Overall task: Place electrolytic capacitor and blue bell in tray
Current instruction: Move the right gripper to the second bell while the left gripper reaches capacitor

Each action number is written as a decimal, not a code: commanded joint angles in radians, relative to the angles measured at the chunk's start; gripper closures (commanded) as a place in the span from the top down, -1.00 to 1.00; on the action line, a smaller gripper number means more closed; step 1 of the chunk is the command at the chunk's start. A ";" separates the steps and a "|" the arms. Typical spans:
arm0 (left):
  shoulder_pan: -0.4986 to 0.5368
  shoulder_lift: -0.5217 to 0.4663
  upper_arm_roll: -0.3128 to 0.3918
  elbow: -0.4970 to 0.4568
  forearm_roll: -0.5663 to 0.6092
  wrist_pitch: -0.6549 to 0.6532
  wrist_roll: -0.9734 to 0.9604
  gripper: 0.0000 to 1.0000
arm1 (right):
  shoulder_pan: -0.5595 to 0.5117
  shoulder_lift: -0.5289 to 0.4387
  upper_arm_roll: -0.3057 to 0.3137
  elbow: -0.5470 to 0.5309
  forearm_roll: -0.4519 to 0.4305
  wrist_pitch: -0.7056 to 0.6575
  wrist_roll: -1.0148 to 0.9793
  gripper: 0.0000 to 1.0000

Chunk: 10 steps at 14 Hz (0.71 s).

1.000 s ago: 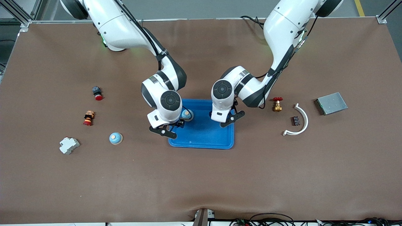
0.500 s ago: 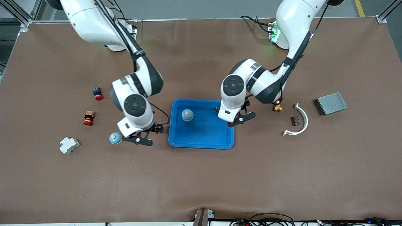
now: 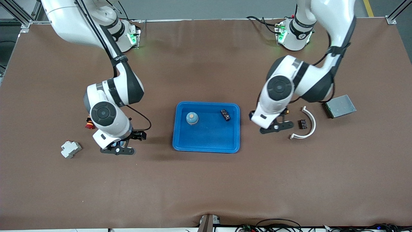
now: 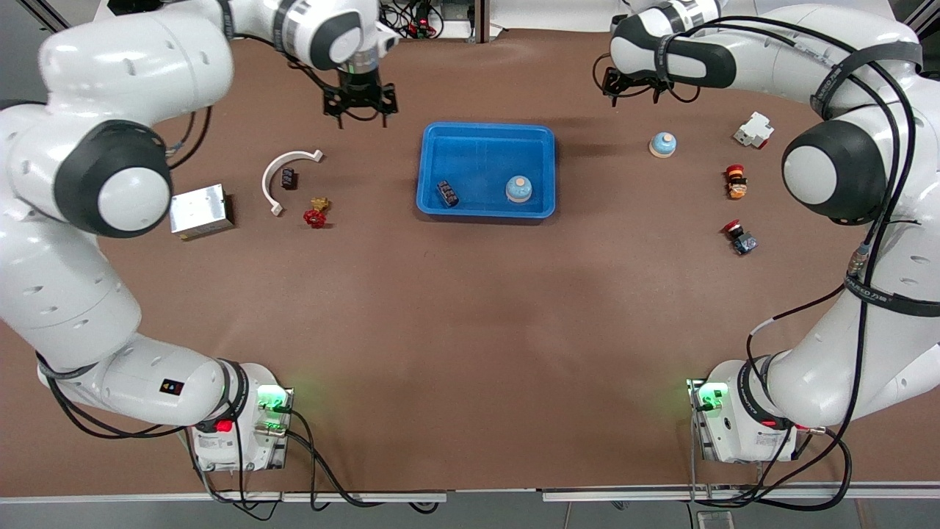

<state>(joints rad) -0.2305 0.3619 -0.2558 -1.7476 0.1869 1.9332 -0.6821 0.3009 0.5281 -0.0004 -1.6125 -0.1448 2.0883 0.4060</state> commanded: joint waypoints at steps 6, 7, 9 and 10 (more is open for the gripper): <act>0.218 -0.141 -0.010 -0.206 0.011 0.081 0.389 1.00 | -0.170 -0.007 0.022 -0.131 -0.006 0.223 -0.239 1.00; 0.247 -0.156 -0.010 -0.249 0.012 0.128 0.427 1.00 | -0.184 -0.005 0.023 -0.154 -0.004 0.255 -0.243 1.00; 0.286 -0.176 -0.010 -0.326 0.011 0.229 0.458 1.00 | -0.200 0.006 0.026 -0.202 -0.004 0.320 -0.243 1.00; 0.289 -0.172 -0.010 -0.346 0.009 0.265 0.458 1.00 | -0.201 0.009 0.026 -0.223 -0.002 0.358 -0.243 1.00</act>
<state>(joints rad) 0.0429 0.2402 -0.2552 -2.0023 0.1870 2.1227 -0.2356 0.1212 0.5394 0.0024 -1.7883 -0.1440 2.3859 0.1703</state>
